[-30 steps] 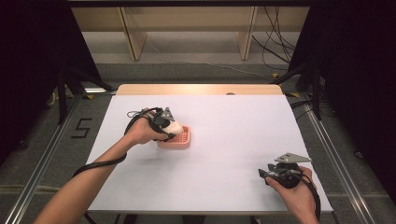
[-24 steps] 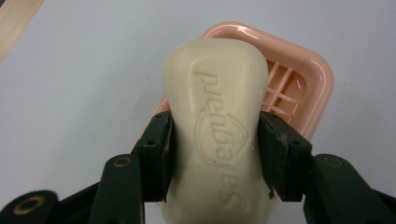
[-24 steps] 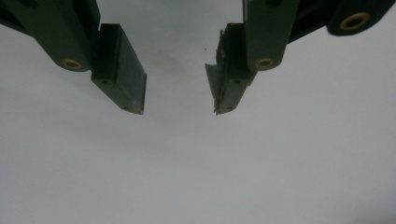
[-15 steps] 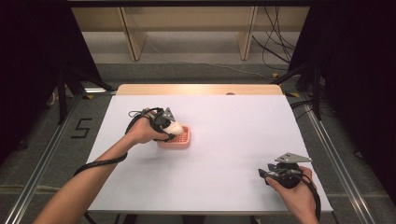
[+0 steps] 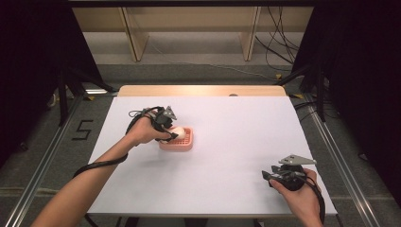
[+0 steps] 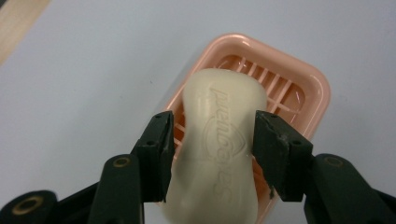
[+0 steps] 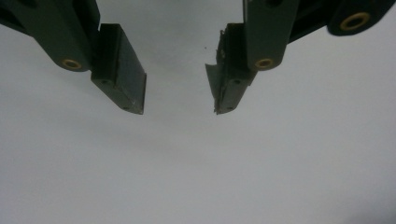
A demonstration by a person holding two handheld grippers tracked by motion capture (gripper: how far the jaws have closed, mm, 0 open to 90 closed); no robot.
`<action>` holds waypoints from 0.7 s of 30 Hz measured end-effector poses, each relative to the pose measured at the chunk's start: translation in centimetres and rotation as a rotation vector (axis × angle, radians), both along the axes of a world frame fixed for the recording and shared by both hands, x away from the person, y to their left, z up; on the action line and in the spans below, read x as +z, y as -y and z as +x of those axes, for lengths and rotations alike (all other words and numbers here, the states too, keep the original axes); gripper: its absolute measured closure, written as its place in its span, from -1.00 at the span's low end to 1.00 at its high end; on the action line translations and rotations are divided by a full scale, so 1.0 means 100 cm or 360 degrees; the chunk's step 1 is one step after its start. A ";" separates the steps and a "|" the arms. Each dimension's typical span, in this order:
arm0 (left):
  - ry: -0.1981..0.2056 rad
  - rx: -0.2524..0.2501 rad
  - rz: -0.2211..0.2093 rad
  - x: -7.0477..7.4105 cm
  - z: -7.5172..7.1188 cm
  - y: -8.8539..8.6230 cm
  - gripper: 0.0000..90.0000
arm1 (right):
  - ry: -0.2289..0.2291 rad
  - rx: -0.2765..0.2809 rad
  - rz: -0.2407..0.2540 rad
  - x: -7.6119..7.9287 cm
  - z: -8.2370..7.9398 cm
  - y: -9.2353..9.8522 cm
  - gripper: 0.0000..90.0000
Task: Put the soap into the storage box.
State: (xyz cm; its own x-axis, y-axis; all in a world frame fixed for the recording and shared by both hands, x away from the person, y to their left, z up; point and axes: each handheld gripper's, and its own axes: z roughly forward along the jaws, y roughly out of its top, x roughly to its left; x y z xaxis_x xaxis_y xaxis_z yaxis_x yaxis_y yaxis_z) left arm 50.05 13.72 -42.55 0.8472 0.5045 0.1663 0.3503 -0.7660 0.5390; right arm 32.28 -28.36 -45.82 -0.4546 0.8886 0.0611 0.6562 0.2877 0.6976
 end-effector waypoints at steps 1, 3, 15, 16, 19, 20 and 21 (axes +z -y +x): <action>0.0023 -0.0009 -0.0003 0.002 0.000 0.000 0.07 | -0.0007 0.0001 0.0003 0.000 0.000 0.000 0.20; 0.0034 -0.0007 -0.0020 0.007 -0.003 -0.001 0.06 | -0.0034 -0.0027 0.0010 0.001 -0.002 -0.001 0.20; 0.0048 0.0068 -0.0142 0.012 -0.030 -0.021 -0.02 | -0.0027 -0.0027 0.0007 0.001 -0.002 -0.001 0.20; 0.0025 0.0078 -0.0166 0.012 -0.035 -0.025 -0.03 | -0.0040 -0.0015 -0.0005 0.001 -0.002 0.000 0.20; 0.0004 0.0100 -0.0216 0.011 -0.051 -0.032 -0.06 | -0.0034 -0.0033 0.0011 0.001 -0.002 -0.002 0.19; 0.0011 0.0108 -0.0236 0.010 -0.057 -0.035 -0.07 | -0.0035 -0.0024 0.0012 0.001 -0.002 -0.001 0.19; 0.0009 0.0105 -0.0242 0.008 -0.061 -0.037 -0.07 | -0.0013 0.0001 0.0001 0.000 -0.001 -0.001 0.19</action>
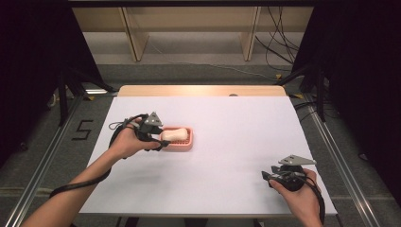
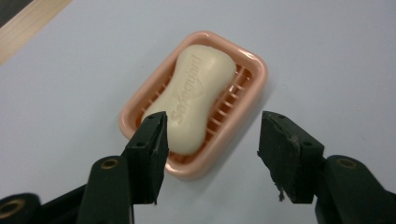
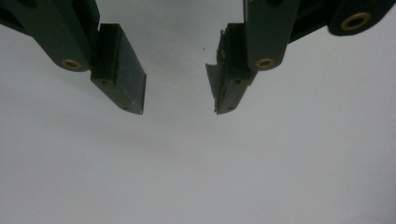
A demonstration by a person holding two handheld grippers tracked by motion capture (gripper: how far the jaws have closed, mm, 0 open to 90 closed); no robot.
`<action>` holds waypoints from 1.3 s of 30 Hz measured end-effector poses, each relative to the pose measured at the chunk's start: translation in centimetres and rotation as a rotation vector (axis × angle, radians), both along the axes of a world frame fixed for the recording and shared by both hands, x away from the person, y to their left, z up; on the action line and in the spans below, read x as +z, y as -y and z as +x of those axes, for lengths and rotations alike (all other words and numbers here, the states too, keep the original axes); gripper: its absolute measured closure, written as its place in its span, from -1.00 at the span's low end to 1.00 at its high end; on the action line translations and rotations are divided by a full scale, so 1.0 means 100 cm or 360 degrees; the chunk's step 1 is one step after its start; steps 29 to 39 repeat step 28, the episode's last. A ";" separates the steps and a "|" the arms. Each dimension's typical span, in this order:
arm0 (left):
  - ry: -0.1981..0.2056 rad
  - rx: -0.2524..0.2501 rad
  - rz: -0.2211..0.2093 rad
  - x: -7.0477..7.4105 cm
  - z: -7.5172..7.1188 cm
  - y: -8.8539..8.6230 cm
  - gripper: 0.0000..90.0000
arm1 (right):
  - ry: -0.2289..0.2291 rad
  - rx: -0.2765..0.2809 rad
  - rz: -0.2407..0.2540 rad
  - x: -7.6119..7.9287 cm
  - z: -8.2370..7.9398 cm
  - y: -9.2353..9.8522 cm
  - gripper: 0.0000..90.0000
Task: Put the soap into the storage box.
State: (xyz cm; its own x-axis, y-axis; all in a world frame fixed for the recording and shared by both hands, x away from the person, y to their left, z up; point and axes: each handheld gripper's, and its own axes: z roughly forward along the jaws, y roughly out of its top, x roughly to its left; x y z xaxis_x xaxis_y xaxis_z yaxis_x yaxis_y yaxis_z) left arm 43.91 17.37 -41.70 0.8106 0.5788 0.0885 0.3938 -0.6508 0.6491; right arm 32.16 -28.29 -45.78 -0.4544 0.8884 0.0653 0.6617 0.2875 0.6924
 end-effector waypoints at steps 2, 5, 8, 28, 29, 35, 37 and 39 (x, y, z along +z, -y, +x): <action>0.0001 0.0006 -0.0024 -0.005 -0.011 -0.006 -0.07 | 0.0001 -0.0001 -0.0002 0.000 0.000 0.000 0.19; 0.0010 0.0029 -0.0027 -0.012 -0.025 -0.017 -0.08 | -0.0003 0.0001 -0.0002 0.000 0.000 -0.001 0.19; -0.0023 0.0075 -0.0033 -0.020 -0.038 -0.028 -0.08 | 0.0006 -0.0016 0.0021 -0.001 -0.001 -0.003 0.19; -0.0096 0.0303 -0.0058 -0.060 -0.095 -0.057 -0.14 | 0.0030 0.0052 -0.0014 -0.001 -0.002 0.000 0.19; -0.0096 0.0303 -0.0058 -0.060 -0.095 -0.057 -0.14 | 0.0030 0.0052 -0.0014 -0.001 -0.002 0.000 0.19; -0.0096 0.0303 -0.0058 -0.060 -0.095 -0.057 -0.14 | 0.0030 0.0052 -0.0014 -0.001 -0.002 0.000 0.19; -0.0096 0.0303 -0.0058 -0.060 -0.095 -0.057 -0.14 | 0.0030 0.0052 -0.0014 -0.001 -0.002 0.000 0.19; -0.0096 0.0303 -0.0058 -0.060 -0.095 -0.057 -0.14 | 0.0030 0.0052 -0.0014 -0.001 -0.002 0.000 0.19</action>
